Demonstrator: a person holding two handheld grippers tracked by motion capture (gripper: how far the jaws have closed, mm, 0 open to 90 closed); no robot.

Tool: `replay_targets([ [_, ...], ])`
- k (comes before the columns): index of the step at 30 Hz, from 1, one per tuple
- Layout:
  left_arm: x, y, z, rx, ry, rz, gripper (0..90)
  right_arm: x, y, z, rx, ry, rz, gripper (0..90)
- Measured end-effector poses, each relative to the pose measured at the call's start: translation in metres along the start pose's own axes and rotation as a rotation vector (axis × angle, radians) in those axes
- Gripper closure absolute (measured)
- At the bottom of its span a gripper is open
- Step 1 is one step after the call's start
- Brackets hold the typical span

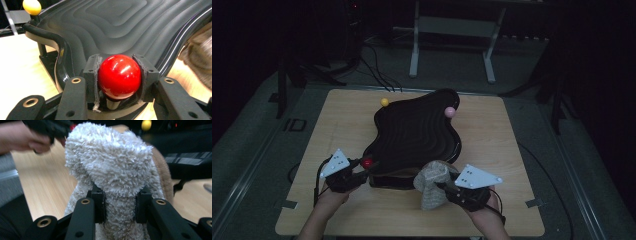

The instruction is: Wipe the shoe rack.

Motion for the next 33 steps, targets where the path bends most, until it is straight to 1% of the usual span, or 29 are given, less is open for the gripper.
replay_targets([
  [1,0.000,0.000,0.000,0.002,0.003,0.001,59.5,0.001,0.002,-0.004,0.013,-0.010,-0.002,68.8],
  [2,0.000,0.000,0.000,0.001,0.003,0.001,59.5,0.002,0.003,-0.005,0.015,-0.025,-0.004,68.8],
  [3,0.000,0.000,0.000,-0.001,0.004,0.003,59.5,0.003,0.001,-0.004,0.011,-0.027,0.000,68.8],
  [4,0.000,0.000,0.000,-0.003,0.005,0.003,59.5,0.004,-0.003,-0.002,0.000,-0.026,0.009,68.7],
  [5,0.000,0.000,0.000,-0.003,0.005,0.003,59.5,0.004,-0.003,-0.002,0.000,-0.026,0.009,68.7],
  [6,0.001,0.000,0.000,0.000,0.008,0.000,59.5,0.005,-0.007,0.001,-0.016,-0.020,0.015,68.7],
  [7,0.001,0.000,0.000,0.001,0.010,-0.001,59.5,0.003,-0.012,0.006,-0.032,-0.003,0.017,68.7],
  [9,0.001,0.000,0.000,-0.001,0.013,-0.003,59.5,0.003,-0.005,-0.002,-0.016,-0.022,0.007,68.7],
  [10,0.001,0.000,0.000,-0.001,0.013,-0.003,59.5,0.003,-0.005,-0.002,-0.016,-0.022,0.007,68.7],
  [11,0.001,0.000,0.000,0.001,0.015,-0.004,59.5,0.006,0.001,-0.011,0.023,-0.027,0.015,68.6],
  [12,0.001,0.000,0.000,0.001,0.014,-0.003,59.5,0.007,0.001,-0.012,0.026,-0.035,0.016,68.6],
  [13,0.001,0.000,0.000,0.001,0.014,-0.003,59.5,0.007,0.001,-0.012,0.026,-0.035,0.016,68.6],
  [14,0.001,0.000,0.000,-0.001,0.015,-0.003,59.6,0.011,-0.006,-0.010,0.005,-0.040,0.029,68.6],
  [15,0.001,0.000,0.000,-0.001,0.015,-0.003,59.5,0.011,-0.006,-0.010,0.005,-0.040,0.029,68.6],
  [16,0.001,0.000,0.000,0.001,0.017,-0.003,59.5,0.011,-0.008,-0.010,-0.002,-0.036,0.035,68.6],
  [17,0.001,0.000,0.000,0.001,0.017,-0.004,59.6,0.011,-0.010,-0.011,-0.007,-0.023,0.042,68.7],
  [19,0.001,0.000,0.000,-0.001,0.017,-0.003,59.6,0.011,-0.009,-0.013,-0.004,-0.025,0.045,68.7],
  [20,0.002,0.000,0.000,0.000,0.019,-0.003,59.6,0.010,-0.006,-0.017,0.008,-0.040,0.038,68.6],
  [22,0.002,-0.001,0.000,0.003,0.021,-0.005,59.5,0.010,-0.002,-0.022,0.026,-0.036,0.037,68.6],
  [24,0.002,0.000,0.000,0.001,0.020,-0.001,59.5,0.011,-0.006,-0.021,0.024,-0.042,0.040,68.6],
  [28,0.002,0.000,0.000,0.001,0.021,-0.003,59.5,0.014,-0.011,-0.019,0.016,-0.034,0.061,68.7],
  [29,0.002,0.000,0.000,0.000,0.022,-0.003,59.6,0.013,-0.009,-0.021,0.016,-0.040,0.049,68.6],
  [31,0.002,0.000,0.000,0.001,0.024,-0.003,59.5,0.013,-0.007,-0.023,0.033,-0.043,0.045,68.6],
  [33,0.002,0.000,0.001,-0.001,0.023,0.001,59.5,0.015,-0.011,-0.020,0.023,-0.050,0.048,68.6],
])
Point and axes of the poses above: each handheld gripper's, and its own axes: z roughly backward along the jaws, y roughly out of its underside, x roughly to its left, the point moved 4 cm from there along -z, roughly forward along the jaws
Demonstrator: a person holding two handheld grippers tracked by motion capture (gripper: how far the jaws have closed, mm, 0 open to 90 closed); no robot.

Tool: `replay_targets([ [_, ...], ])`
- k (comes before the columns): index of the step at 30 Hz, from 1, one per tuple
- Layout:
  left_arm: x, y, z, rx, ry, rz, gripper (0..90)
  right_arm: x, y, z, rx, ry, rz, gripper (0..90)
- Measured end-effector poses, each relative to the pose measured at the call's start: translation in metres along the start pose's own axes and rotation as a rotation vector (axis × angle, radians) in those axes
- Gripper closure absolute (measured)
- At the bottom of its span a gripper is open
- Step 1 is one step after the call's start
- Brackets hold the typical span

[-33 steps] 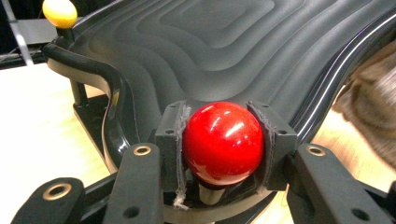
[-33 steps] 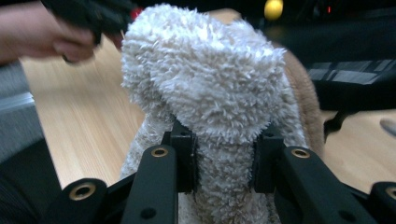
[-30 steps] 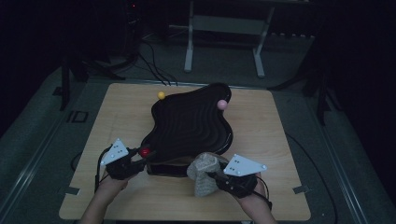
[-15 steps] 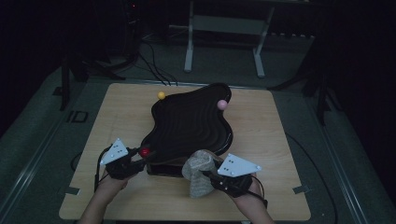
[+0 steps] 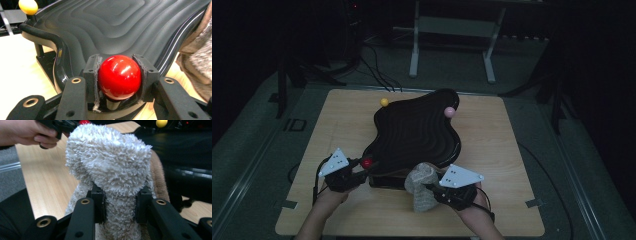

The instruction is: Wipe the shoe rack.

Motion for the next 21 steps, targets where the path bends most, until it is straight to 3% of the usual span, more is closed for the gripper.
replay_targets([
  [5,0.000,0.000,0.000,0.002,0.002,-0.001,59.6,-0.001,-0.009,0.006,-0.029,0.014,0.019,68.5],
  [10,0.000,0.000,0.000,0.004,0.003,-0.001,59.5,0.003,0.003,-0.011,0.039,-0.019,0.020,68.3],
  [13,0.000,0.000,0.000,0.005,0.005,-0.001,59.5,0.006,-0.005,-0.004,-0.007,-0.021,0.032,68.3],
  [15,0.000,0.000,0.000,0.003,0.004,0.001,59.6,0.003,-0.012,0.002,-0.031,0.006,0.037,68.3],
  [17,0.000,0.000,0.000,0.004,0.003,-0.001,59.6,-0.001,-0.011,0.000,-0.032,-0.017,0.011,68.4],
  [21,0.000,0.000,0.000,0.003,0.002,-0.001,59.5,0.002,-0.002,-0.010,0.015,-0.019,0.022,68.4],
])
Point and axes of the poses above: each handheld gripper's, and its own axes: z roughly backward along the jaws, y roughly out of its underside, x roughly to its left, the point moved 4 cm from there along -z, roughly forward along the jaws
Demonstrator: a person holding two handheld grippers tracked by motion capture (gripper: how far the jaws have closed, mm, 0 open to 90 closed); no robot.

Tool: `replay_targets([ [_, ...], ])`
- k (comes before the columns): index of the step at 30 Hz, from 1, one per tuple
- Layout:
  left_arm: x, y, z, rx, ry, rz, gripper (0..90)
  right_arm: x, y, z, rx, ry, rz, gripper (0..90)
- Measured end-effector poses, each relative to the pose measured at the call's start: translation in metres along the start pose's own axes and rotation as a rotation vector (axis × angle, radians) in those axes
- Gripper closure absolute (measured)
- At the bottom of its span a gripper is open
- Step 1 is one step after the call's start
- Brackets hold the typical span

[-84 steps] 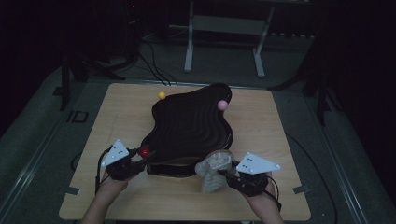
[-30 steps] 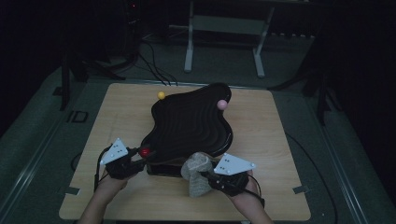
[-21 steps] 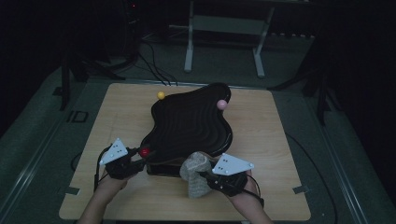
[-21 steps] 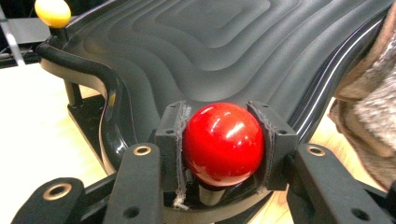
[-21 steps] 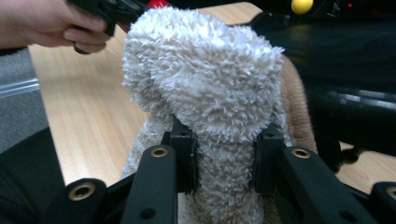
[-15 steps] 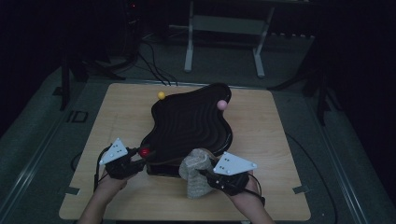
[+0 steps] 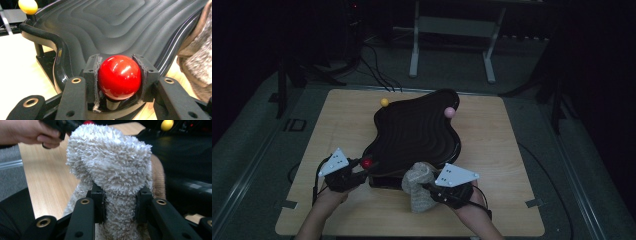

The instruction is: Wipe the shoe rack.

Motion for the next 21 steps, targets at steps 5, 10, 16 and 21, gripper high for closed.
replay_targets([
  [5,0.000,0.000,0.000,-0.001,-0.001,0.003,59.5,-0.003,-0.008,0.007,-0.052,-0.014,-0.020,68.4],
  [10,0.000,0.000,0.000,0.000,-0.003,0.001,59.6,0.000,-0.004,-0.004,-0.016,-0.036,-0.022,68.3],
  [16,0.000,0.000,0.000,0.001,0.000,-0.001,59.6,-0.002,-0.015,0.001,-0.056,-0.032,-0.018,68.1],
  [21,0.000,0.000,0.000,0.001,-0.002,0.000,59.6,0.003,-0.009,-0.013,-0.006,-0.041,-0.008,68.0],
])
Point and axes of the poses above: each handheld gripper's, and its own axes: z roughly backward along the jaws, y roughly out of its underside, x roughly to its left, the point moved 4 cm from there along -z, roughly forward along the jaws
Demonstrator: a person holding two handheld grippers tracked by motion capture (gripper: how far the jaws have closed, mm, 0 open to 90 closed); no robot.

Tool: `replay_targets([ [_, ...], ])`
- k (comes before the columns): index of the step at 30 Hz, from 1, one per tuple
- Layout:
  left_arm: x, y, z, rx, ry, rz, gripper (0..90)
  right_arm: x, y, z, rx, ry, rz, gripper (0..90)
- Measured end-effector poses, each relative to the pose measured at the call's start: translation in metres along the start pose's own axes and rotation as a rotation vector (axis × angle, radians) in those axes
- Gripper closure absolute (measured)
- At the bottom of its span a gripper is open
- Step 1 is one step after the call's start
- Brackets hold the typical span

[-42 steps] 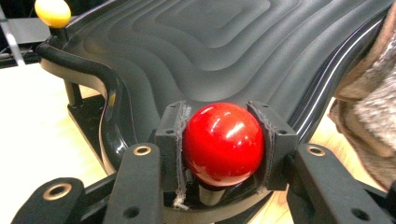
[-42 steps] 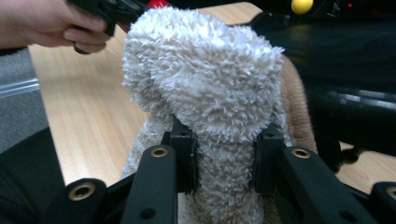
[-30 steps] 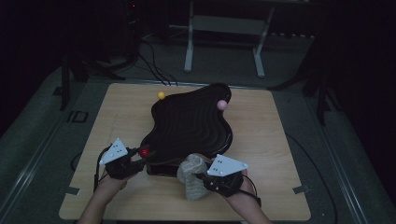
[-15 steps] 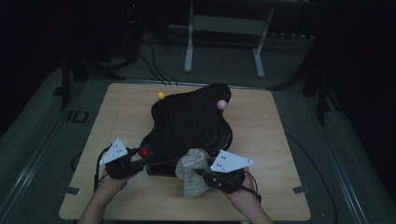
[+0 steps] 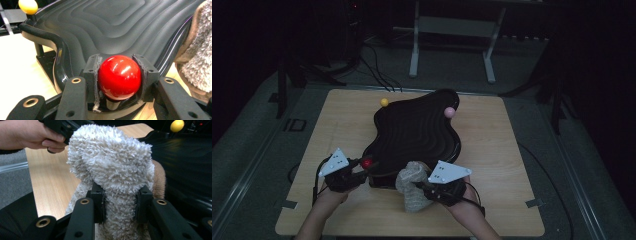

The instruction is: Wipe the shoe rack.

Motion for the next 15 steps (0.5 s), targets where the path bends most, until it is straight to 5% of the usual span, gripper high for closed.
replay_targets([
  [4,0.000,0.000,0.000,0.000,0.000,0.000,59.6,0.000,-0.012,0.010,-0.041,0.026,0.007,67.8],
  [11,0.000,0.000,0.000,0.002,-0.002,-0.003,59.5,0.002,-0.001,-0.007,0.011,0.014,0.014,68.0],
  [15,0.000,0.000,0.000,-0.001,-0.001,0.000,59.6,0.003,-0.010,-0.002,-0.022,0.016,0.026,67.9],
])
Point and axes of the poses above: each handheld gripper's, and its own axes: z roughly backward along the jaws, y roughly out of its underside, x roughly to its left, the point moved 4 cm from there along -z, roughly forward along the jaws
